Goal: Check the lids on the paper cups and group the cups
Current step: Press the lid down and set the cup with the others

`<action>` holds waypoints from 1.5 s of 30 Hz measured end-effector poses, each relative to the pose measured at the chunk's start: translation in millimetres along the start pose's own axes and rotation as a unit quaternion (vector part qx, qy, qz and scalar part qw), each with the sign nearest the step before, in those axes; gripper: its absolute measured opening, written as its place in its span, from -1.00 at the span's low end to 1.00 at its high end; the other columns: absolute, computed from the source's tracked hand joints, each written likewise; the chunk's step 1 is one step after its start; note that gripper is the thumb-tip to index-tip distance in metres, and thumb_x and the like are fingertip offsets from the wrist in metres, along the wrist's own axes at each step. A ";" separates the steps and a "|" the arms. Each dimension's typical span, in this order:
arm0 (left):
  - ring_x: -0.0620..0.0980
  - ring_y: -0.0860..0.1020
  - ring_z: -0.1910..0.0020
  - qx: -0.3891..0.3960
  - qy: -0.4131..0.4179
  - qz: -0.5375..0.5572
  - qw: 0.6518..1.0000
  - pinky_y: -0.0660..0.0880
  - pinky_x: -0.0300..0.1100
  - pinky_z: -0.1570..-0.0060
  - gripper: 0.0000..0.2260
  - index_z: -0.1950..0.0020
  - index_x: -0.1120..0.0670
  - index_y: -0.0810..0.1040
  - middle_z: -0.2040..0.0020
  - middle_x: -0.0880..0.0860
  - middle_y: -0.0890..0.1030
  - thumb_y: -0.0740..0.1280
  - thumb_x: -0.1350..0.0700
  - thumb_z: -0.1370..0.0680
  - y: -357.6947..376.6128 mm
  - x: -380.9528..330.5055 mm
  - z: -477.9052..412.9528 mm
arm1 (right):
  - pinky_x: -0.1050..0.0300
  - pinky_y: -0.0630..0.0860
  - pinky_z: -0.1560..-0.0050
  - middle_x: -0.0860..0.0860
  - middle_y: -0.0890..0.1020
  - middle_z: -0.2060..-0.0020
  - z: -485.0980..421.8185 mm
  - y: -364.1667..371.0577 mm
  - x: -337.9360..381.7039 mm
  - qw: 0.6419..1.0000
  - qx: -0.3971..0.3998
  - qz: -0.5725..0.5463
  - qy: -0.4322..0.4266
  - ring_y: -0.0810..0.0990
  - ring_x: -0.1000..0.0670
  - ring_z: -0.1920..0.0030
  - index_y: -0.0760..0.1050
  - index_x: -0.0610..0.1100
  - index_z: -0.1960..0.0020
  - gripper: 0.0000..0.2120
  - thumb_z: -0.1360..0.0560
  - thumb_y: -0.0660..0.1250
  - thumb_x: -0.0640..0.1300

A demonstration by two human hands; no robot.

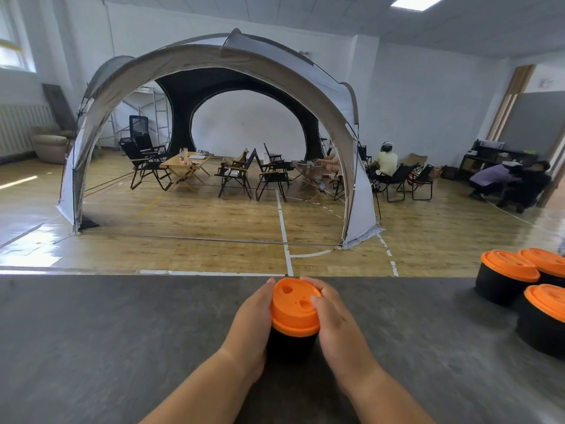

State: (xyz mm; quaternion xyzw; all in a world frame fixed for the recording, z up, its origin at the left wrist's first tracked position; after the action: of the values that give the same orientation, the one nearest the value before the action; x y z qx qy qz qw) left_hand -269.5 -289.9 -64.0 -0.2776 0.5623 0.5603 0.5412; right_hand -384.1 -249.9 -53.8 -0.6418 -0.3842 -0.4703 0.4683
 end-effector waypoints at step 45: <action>0.09 0.61 0.09 -0.066 -0.016 0.031 0.997 0.50 -0.05 0.05 -0.74 0.02 0.17 0.60 0.16 0.16 0.68 0.20 0.04 -0.62 -13.2 -12.9 7.3 | 0.49 0.33 -0.17 0.26 0.28 -0.33 6.6 14.7 -0.6 0.987 0.040 0.101 -0.116 0.32 0.31 -0.31 0.16 0.37 -0.34 -0.29 -0.27 0.32 0.47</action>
State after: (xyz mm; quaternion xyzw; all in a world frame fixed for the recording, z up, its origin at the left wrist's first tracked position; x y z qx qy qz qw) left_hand -251.8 -289.8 -54.9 -0.2860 0.5234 0.6176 0.5127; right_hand -368.9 -247.4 -58.7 -0.7082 -0.3876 -0.3274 0.4910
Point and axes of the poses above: each hand's wrist, its own z-axis away from the middle knuckle, its own y-axis out of the palm, x = y × z, the point moved 5 cm from there along -z, towards the middle knuckle
